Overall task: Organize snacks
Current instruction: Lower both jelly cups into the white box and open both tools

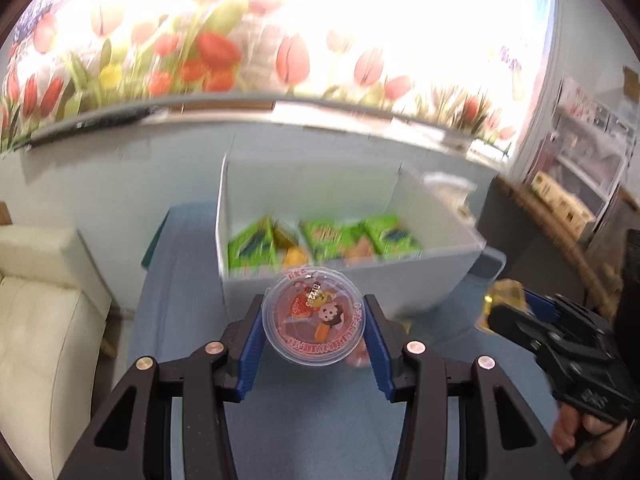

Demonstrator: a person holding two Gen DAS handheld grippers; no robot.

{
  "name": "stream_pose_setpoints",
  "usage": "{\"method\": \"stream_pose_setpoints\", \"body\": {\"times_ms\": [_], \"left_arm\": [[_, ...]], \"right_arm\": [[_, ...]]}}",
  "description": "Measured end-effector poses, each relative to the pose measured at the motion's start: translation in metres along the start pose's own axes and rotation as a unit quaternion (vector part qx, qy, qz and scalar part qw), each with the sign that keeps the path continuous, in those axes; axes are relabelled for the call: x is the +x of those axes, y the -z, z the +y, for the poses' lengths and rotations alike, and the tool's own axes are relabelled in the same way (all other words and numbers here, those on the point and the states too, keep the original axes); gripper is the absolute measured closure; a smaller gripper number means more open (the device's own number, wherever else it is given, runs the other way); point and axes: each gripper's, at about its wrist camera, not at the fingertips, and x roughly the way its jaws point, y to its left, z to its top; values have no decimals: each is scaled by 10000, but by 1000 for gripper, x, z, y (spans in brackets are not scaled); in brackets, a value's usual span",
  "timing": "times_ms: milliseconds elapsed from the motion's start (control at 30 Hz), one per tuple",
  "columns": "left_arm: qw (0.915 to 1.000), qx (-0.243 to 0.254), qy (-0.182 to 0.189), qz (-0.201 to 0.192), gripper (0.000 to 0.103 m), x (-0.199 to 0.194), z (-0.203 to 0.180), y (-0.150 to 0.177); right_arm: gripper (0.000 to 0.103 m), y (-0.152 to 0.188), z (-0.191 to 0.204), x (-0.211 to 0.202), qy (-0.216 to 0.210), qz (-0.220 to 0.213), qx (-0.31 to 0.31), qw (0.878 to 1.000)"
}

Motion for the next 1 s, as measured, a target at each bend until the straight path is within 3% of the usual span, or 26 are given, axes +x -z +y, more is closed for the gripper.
{"method": "stream_pose_setpoints", "body": {"times_ms": [267, 467, 500, 533, 567, 600, 800, 867, 1000], "left_arm": [[9996, 117, 256, 15, 52, 58, -22, -70], [9983, 157, 74, 560, 49, 118, -20, -81], [9977, 216, -68, 645, 30, 126, -20, -81], [9963, 316, -227, 761, 1, 133, -21, -79], [9956, 406, -364, 758, 0, 136, -21, -77], [9955, 471, -389, 719, 0, 136, -22, -73], [9943, 535, -469, 796, 0, 140, -20, -58], [9944, 571, -471, 752, 0, 136, -23, -55], [9935, 741, -553, 658, 0, 126, -30, -56]], "right_arm": [[52, -75, -29, 54, 191, 26, -18, 9998], [51, -83, -59, 103, 215, 567, 334, 9976], [50, -81, -63, 109, 222, 638, 371, 9970], [35, -78, -67, 111, 229, 629, 387, 9970], [13, -77, -70, 111, 266, 605, 408, 9970], [8, -75, -74, 109, 306, 530, 457, 9971], [7, -75, -88, 96, 348, 357, 684, 9964], [0, -75, -89, 92, 363, 320, 738, 9961], [0, -73, -88, 82, 408, 173, 785, 9959]]}}
